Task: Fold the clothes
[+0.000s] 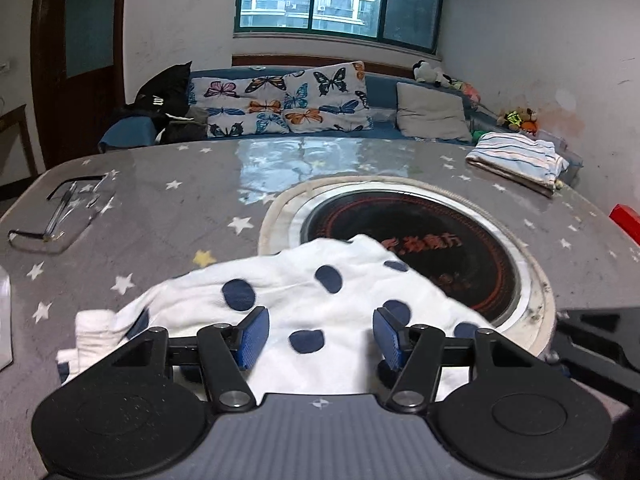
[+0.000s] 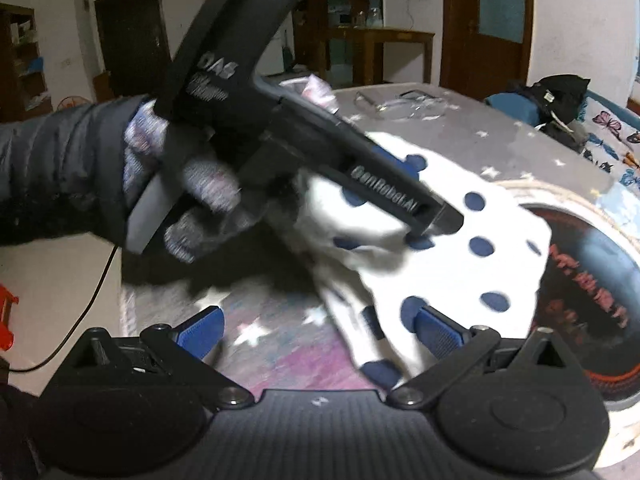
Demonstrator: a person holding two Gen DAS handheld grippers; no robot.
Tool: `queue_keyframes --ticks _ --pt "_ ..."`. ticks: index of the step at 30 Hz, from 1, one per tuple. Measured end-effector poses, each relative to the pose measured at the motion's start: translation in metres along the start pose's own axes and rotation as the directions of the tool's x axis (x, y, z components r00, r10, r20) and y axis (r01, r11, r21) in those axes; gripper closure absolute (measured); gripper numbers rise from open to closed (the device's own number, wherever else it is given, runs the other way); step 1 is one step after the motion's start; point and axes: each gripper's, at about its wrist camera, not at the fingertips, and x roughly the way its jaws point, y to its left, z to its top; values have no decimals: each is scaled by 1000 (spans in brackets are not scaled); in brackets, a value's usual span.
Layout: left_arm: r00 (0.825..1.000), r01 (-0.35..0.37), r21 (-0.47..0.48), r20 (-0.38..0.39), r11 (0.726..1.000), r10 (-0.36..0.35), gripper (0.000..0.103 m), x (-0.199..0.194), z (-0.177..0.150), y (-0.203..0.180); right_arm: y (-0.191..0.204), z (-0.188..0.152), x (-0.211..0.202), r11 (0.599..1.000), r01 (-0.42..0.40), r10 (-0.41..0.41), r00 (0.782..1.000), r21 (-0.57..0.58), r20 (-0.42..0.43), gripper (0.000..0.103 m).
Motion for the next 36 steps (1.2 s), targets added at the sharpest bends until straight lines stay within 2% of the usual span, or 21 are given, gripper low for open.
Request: queue_keyframes --ticks 3,6,9,11,16,19,23,27,31,33,36 --pt "1000 -2 -7 9 1000 2 43 -1 -3 2 14 -10 4 999 -31 30 999 -36 -40 0" --pt "1000 2 -15 31 1000 -2 43 -10 -3 4 25 -14 -2 994 -14 9 999 -108 -49 0" --pt "998 -1 -31 69 1000 3 42 -27 -3 9 26 0 -19 993 -18 19 1000 -120 5 0" --pt "996 -15 -45 84 999 19 42 -37 -6 14 23 15 -19 991 6 -2 999 -135 36 0" --pt "995 -52 -89 84 995 59 43 -54 -21 30 8 29 7 996 26 -23 999 -88 35 0" --pt "994 -74 -127 68 989 83 43 -60 -32 42 3 23 24 999 0 0 1000 -46 8 0" --pt "995 -71 -154 57 985 81 42 -64 -44 52 12 17 27 998 -32 31 999 -58 -27 0" --pt "993 -58 -170 91 984 75 42 -73 -38 54 22 20 16 993 -54 50 998 -108 -39 0" --pt "989 -47 -187 127 981 71 42 -73 -25 58 18 44 4 990 -38 41 999 -136 23 0" --pt "989 -53 -192 127 980 78 44 -68 -19 61 10 56 4 992 -13 20 998 -126 54 0" --pt "992 -25 -210 117 977 51 47 -57 -12 68 -3 64 12 997 3 2 998 -80 63 0"
